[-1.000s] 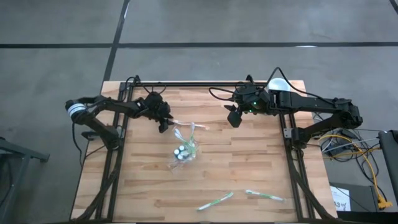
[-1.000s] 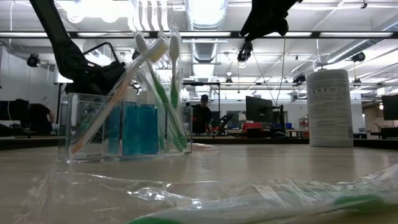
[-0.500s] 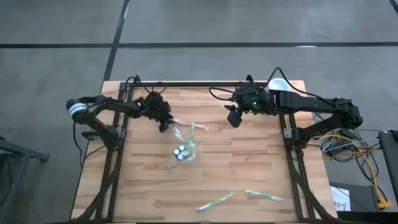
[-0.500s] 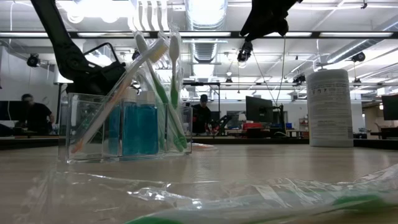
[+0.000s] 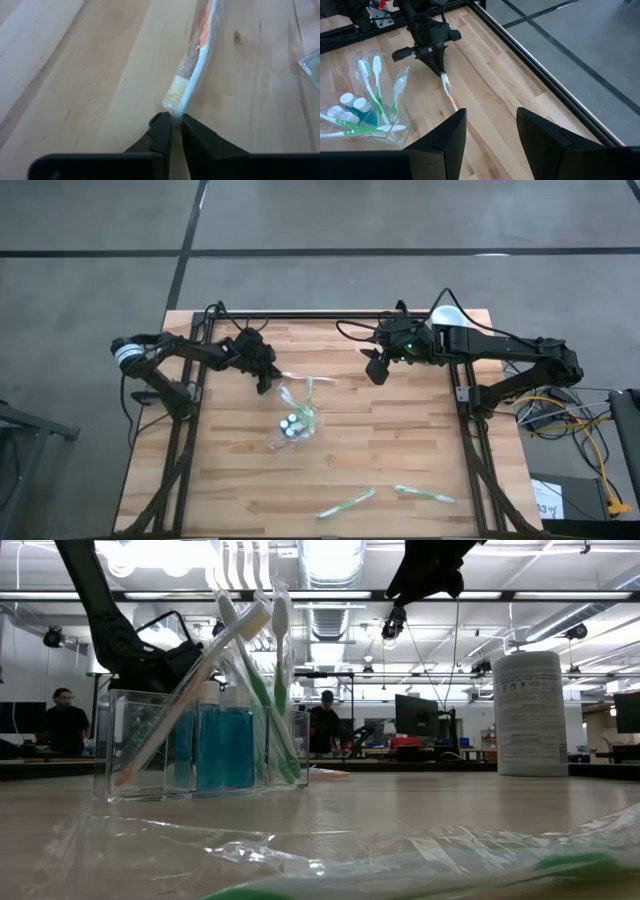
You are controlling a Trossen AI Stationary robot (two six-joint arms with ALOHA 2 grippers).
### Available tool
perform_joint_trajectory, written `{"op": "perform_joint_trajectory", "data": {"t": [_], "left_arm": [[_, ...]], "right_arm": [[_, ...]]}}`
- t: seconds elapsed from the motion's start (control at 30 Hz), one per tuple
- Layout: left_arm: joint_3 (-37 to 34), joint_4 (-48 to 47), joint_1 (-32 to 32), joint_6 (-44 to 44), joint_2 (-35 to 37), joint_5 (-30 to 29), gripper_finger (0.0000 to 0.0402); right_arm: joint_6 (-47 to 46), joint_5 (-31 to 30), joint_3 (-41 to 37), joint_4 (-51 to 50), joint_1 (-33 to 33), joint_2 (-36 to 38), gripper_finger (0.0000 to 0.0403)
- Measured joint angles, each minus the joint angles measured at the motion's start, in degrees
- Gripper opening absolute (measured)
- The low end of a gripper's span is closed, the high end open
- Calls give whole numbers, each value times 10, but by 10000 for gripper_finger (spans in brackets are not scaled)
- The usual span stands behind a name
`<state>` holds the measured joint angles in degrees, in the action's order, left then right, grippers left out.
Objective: Pick & Place toothbrushing station
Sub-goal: Put the orange toothbrush into the transparent organizer
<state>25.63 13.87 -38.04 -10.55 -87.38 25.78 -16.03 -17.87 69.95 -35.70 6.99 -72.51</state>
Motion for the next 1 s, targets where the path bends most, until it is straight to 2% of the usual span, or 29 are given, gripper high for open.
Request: {"op": "perform_joint_trajectory", "data": {"t": [0.17,0.73,0.83,1.0], "left_arm": [[0,2,0,1,4,-1,7],[0,-1,0,-33,66,-9,2],[7,-36,0,-29,93,-29,2],[44,-149,0,-46,136,-76,1]], "right_arm": [[0,0,0,0,0,0,169],[0,0,0,0,0,0,169],[0,0,0,0,0,0,169],[0,0,0,0,0,0,169]]}}
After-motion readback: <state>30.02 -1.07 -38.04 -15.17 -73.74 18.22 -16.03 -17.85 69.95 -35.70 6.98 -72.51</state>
